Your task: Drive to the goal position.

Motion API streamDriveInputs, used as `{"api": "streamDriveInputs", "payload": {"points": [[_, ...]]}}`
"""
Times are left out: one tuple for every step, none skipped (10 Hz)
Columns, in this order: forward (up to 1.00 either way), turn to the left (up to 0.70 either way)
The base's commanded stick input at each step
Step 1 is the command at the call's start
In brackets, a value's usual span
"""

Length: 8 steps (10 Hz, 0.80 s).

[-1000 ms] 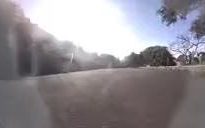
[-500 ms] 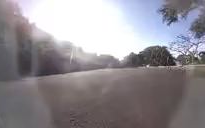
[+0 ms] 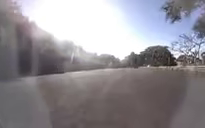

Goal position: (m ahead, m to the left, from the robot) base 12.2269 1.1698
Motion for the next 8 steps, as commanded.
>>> {"api": "streamDriveInputs", "payload": {"points": [[0.7,0.0],[0.7,0.0],[0.7,0.0],[0.7,0.0],[0.7,0.0],[0.7,0.0],[0.7,0.0],[0.7,0.0]]}}
